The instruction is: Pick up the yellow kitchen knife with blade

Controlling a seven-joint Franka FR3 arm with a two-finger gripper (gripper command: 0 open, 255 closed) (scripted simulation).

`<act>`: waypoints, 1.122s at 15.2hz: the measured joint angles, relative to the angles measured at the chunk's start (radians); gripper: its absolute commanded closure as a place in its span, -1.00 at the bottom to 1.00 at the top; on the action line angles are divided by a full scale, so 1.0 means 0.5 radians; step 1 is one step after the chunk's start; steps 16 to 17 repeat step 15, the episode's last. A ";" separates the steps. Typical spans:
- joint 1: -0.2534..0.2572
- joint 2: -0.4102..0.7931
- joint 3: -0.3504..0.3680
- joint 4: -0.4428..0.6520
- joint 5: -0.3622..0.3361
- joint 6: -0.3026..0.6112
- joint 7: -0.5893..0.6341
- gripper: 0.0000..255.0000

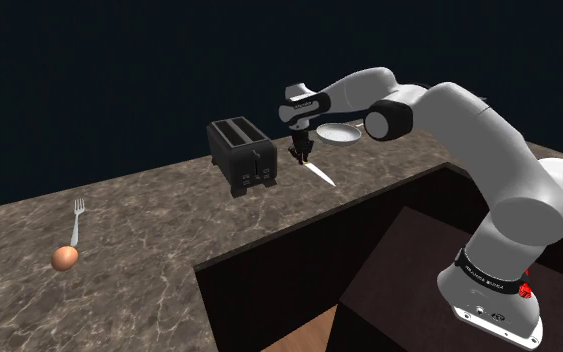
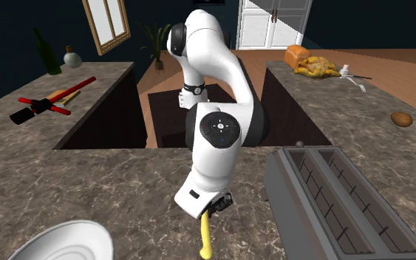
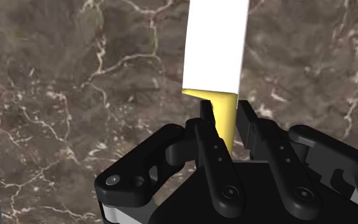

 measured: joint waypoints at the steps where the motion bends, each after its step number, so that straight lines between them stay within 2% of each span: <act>1: 0.000 -0.011 -0.001 -0.003 -0.001 -0.010 0.000 1.00; 17: 0.004 -0.183 -0.013 0.049 -0.013 -0.234 -0.007 1.00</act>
